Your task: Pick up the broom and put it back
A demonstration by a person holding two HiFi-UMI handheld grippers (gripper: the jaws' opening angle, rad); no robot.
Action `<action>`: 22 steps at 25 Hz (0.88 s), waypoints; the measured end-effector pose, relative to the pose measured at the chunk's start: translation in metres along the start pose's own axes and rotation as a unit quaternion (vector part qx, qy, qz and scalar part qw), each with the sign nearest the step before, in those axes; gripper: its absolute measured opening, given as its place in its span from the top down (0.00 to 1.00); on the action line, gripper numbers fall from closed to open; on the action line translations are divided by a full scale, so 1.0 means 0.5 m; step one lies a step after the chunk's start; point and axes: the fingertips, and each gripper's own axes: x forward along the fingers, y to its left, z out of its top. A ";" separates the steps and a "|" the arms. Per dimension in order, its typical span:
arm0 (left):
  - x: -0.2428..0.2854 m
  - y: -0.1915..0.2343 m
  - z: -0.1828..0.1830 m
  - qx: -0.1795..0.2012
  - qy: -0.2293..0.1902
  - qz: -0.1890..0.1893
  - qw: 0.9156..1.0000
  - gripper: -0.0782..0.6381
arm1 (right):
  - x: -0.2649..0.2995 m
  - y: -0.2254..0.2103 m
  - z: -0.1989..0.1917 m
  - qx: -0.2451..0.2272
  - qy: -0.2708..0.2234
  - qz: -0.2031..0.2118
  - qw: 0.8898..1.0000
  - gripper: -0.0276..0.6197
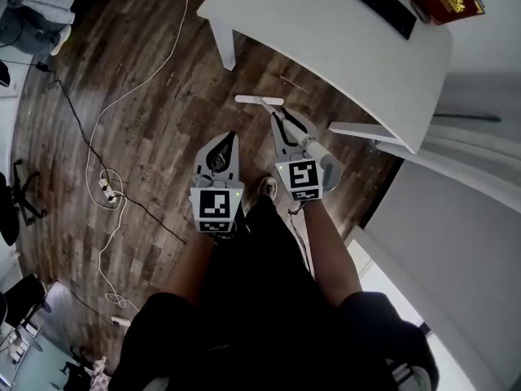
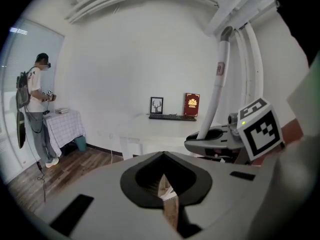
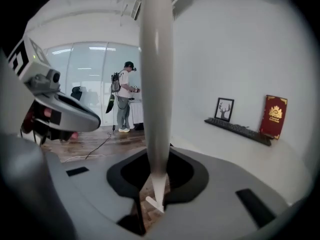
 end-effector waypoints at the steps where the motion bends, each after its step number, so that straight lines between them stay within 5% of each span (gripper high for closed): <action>1: -0.005 -0.012 0.018 0.003 -0.008 0.002 1.000 0.89 | -0.024 -0.011 0.030 -0.003 -0.014 -0.001 1.000 0.83; 9: -0.061 -0.083 0.178 -0.001 -0.089 0.027 0.996 0.89 | -0.201 -0.081 0.187 0.010 -0.077 -0.028 0.997 0.83; 14: -0.110 -0.140 0.241 -0.001 -0.126 0.032 0.991 0.89 | -0.307 -0.057 0.212 0.011 -0.087 -0.022 0.996 0.83; 22: -0.134 -0.226 0.274 0.004 -0.128 0.027 0.991 0.89 | -0.398 -0.072 0.217 0.026 -0.105 -0.041 0.993 0.83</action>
